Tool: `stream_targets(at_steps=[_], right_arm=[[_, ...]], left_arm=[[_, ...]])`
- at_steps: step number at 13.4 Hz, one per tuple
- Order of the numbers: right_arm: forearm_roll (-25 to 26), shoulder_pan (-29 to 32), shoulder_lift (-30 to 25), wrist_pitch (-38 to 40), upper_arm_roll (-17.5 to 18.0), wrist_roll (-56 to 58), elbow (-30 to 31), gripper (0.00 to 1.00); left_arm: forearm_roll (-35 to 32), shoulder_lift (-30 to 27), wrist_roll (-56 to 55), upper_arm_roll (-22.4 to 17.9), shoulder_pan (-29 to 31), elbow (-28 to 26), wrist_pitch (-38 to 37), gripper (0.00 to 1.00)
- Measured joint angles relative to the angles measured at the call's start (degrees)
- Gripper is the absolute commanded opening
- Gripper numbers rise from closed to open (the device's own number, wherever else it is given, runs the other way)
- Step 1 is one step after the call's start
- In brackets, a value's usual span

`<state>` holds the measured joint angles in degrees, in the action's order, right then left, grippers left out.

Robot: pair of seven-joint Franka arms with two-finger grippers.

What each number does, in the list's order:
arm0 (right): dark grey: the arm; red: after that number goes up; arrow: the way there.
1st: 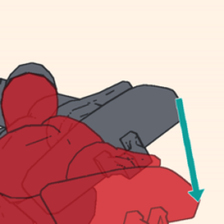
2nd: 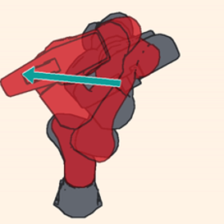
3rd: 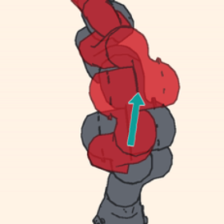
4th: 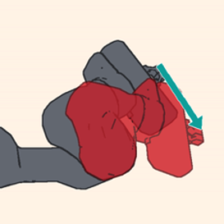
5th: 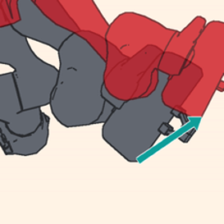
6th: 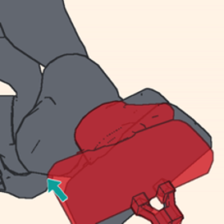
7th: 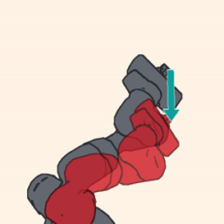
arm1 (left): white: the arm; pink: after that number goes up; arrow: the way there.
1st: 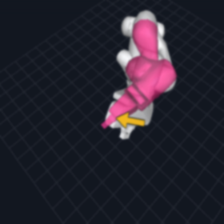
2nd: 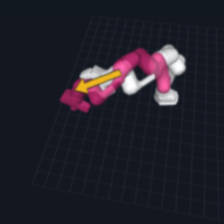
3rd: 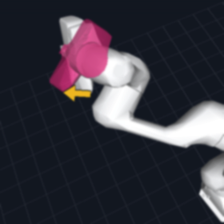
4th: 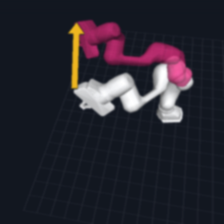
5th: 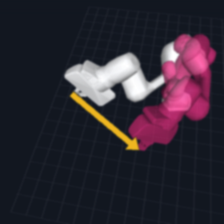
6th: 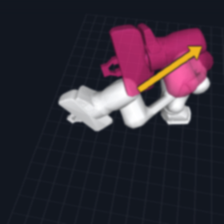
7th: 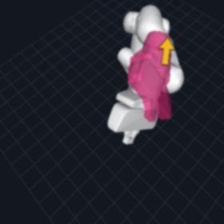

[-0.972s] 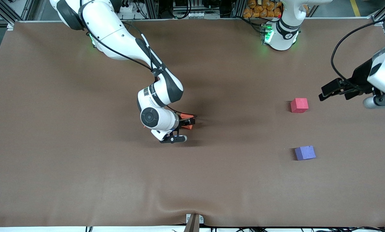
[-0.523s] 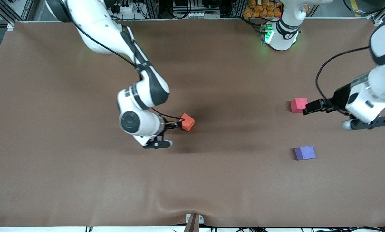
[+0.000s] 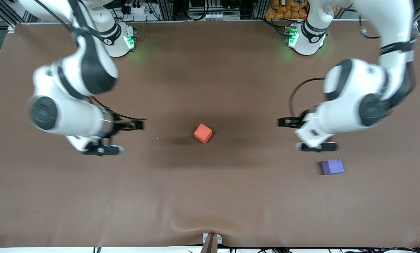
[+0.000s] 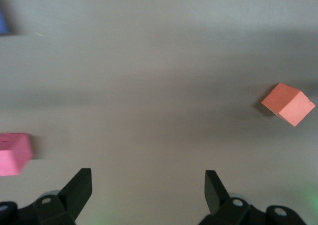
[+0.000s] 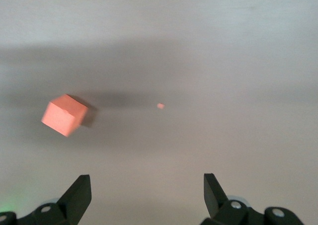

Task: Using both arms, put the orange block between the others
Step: 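Withdraw the right gripper while the left gripper reaches the orange cube, then lower the left gripper and grasp the orange cube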

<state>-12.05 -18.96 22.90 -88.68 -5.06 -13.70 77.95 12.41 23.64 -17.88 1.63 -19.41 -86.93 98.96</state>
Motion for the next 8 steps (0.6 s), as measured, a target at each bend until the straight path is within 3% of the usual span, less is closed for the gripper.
stream_targets(at_steps=[3, 8], right_arm=[[6.1, 5.7, -4.8, 5.4, 2.4, 1.6, 0.2, 1.0], [7.6, 12.6, -9.9, 11.0, 4.4, 2.9, 0.5, 1.0]], left_arm=[[0.1, 3.7, -8.4, 0.2, -9.1, 0.2, 5.8, 1.0], [0.0, 13.5, -19.5, -0.2, -22.8, 2.8, 23.8, 1.0]])
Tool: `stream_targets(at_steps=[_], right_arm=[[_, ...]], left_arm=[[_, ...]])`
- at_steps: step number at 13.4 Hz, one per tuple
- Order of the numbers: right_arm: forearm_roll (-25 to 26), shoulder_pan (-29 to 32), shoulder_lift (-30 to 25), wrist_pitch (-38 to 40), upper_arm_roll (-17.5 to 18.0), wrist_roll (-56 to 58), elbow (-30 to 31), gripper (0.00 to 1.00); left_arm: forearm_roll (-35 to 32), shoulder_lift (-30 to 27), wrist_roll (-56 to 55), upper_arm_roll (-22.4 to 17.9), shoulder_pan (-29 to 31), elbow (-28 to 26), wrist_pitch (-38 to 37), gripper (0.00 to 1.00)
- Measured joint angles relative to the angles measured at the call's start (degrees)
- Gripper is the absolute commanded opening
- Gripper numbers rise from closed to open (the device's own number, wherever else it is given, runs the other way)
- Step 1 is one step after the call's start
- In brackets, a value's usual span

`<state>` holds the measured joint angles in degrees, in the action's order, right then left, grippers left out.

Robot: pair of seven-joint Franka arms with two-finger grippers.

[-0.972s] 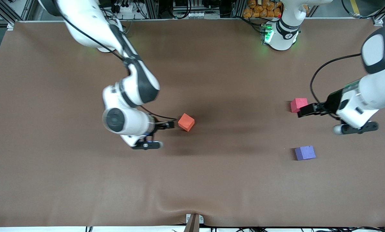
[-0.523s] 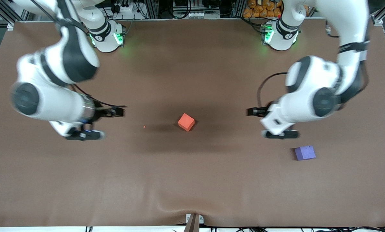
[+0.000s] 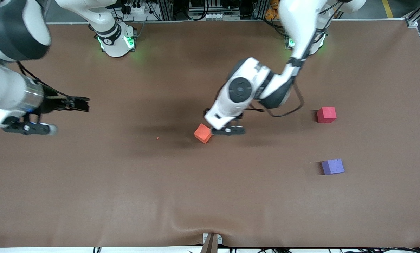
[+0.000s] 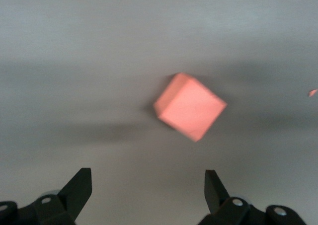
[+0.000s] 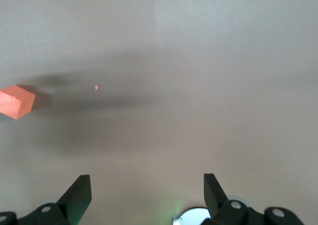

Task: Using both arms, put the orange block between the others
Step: 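Lower the left gripper and grasp the orange cube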

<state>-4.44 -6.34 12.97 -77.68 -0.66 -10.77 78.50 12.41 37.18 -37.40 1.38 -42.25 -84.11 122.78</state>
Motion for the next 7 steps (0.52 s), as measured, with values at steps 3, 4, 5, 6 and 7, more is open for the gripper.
stream_targets(at_steps=[3, 4, 5, 6, 7], right_arm=[[0.5, 4.9, -1.7, 1.1, 0.0, 8.8, 0.2, 1.0], [0.9, 7.0, -1.9, 1.1, 0.0, 11.0, 0.3, 1.0], [1.5, 9.0, -2.1, 1.1, 0.0, 12.9, 0.3, 1.0], [2.9, 10.3, -2.2, 1.1, 0.0, 15.1, 0.3, 1.0], [5.4, 10.9, -2.2, 1.1, -0.2, 17.3, 0.3, 1.0]], left_arm=[[-2.3, 5.1, 0.1, -0.1, -1.9, 1.2, 10.5, 1.0], [-4.9, 6.0, 0.1, -0.1, -2.2, 1.4, 11.8, 1.0], [-7.7, 6.7, 0.0, -0.1, -2.5, 1.6, 12.6, 1.0], [-9.6, 7.5, 0.0, -0.1, -2.9, 1.6, 14.2, 1.0], [-10.5, 8.5, 0.0, -0.1, -3.4, 1.6, 16.4, 1.0]])
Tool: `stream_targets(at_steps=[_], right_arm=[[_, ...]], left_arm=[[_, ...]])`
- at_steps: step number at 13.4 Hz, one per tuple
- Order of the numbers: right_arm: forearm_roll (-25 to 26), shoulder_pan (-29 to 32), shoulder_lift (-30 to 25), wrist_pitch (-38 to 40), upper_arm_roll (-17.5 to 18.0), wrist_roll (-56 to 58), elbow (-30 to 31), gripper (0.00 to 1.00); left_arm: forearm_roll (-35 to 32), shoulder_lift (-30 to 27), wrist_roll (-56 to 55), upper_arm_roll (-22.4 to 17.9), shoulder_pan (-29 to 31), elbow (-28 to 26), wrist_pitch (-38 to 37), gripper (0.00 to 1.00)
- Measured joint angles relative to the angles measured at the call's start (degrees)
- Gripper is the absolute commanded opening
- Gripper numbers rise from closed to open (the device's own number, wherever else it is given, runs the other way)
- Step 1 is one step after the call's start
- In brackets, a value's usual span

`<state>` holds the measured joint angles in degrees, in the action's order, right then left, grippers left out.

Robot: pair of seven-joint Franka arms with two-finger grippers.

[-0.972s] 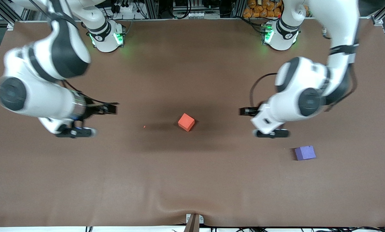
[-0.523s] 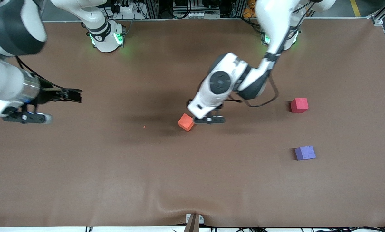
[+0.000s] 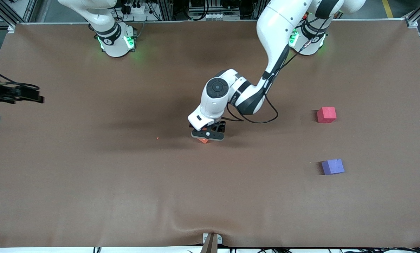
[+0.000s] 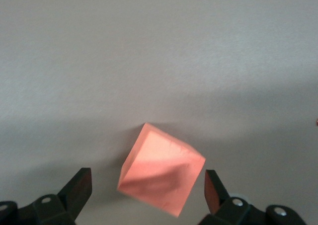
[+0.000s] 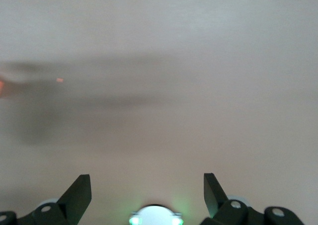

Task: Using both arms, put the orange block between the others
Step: 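Lower the left gripper and grasp the orange cube, then carry the orange cube with the left gripper toward the pink cube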

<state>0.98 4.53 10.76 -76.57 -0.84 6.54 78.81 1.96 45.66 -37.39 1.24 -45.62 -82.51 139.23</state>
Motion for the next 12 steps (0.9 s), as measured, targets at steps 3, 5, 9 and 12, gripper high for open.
stream_targets(at_steps=[3, 5, 9, 12], right_arm=[[3.5, -0.4, 0.0, 0.1, 0.4, 1.5, 0.0, 1.0], [3.5, -0.7, 0.0, 0.1, 0.8, 1.5, 0.0, 1.0], [0.2, -1.8, -0.1, 1.3, 1.2, -0.3, -0.1, 1.0], [-1.8, -1.8, -0.2, 3.7, 0.7, -1.7, -0.1, 1.0]], left_arm=[[-0.5, 2.4, 0.0, 0.0, -0.7, 0.1, 4.6, 1.0], [-0.6, 3.0, 0.0, 0.0, -1.5, 0.1, 4.7, 1.0], [-0.8, 4.3, -0.6, -0.2, -2.1, 0.1, 4.7, 0.66], [-0.9, 4.4, -4.4, -0.4, -2.1, 0.2, 4.7, 0.0]])
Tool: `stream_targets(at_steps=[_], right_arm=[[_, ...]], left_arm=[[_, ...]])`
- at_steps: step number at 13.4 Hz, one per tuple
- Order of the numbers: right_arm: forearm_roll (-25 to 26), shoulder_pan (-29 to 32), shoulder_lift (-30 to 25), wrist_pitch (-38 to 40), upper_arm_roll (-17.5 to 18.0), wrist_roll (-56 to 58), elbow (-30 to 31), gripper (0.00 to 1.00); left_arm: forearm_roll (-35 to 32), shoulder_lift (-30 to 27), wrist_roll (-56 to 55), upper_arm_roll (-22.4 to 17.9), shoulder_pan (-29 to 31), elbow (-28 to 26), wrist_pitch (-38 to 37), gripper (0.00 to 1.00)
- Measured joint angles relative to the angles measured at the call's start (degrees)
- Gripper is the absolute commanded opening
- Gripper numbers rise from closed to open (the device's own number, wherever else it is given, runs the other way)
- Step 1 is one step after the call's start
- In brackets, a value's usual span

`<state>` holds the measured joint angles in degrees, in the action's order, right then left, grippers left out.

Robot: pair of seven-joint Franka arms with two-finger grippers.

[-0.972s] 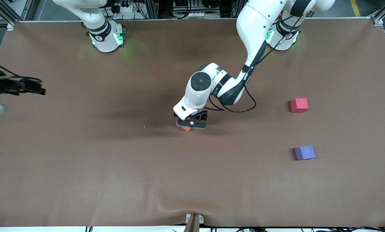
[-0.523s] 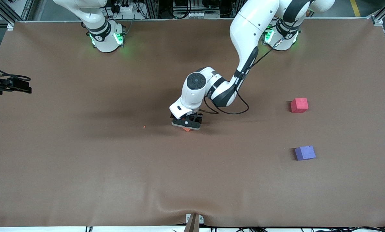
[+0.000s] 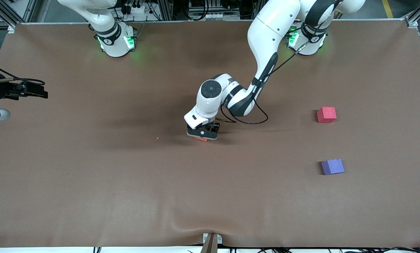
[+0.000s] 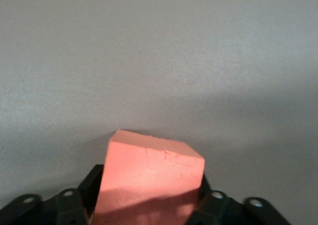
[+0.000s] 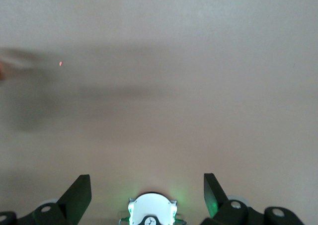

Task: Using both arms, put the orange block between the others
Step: 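Carry the orange cube with the left gripper toward the pink cube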

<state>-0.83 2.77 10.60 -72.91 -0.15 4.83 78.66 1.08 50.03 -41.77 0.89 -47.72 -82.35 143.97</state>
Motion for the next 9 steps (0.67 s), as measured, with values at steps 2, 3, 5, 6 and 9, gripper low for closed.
stream_targets(at_steps=[2, 3, 5, 6, 9], right_arm=[[0.0, 0.5, -0.1, 0.3, -0.3, -0.1, -0.1, 1.0], [0.0, 1.0, -0.2, 0.3, -0.5, -0.1, -0.4, 1.0], [0.0, 2.0, -0.4, 0.3, -0.7, -0.1, -0.8, 1.0], [0.0, 2.5, -0.5, 0.3, -0.8, -0.1, -1.0, 1.0], [0.0, 2.9, -0.6, 0.3, -1.0, -0.1, -1.5, 1.0]], left_arm=[[-0.1, 0.0, -3.6, -0.6, 0.0, 0.3, 0.0, 0.0], [-0.1, 0.0, -4.8, -1.7, 0.1, 0.5, 0.0, 0.0], [-0.1, -0.7, -6.9, -5.3, 0.6, 1.3, -2.5, 0.0], [-0.1, -1.6, -7.5, -7.0, 1.5, 1.7, -5.9, 0.0], [-0.4, -6.3, -6.6, -9.5, 9.7, 2.2, -18.1, 0.0]])
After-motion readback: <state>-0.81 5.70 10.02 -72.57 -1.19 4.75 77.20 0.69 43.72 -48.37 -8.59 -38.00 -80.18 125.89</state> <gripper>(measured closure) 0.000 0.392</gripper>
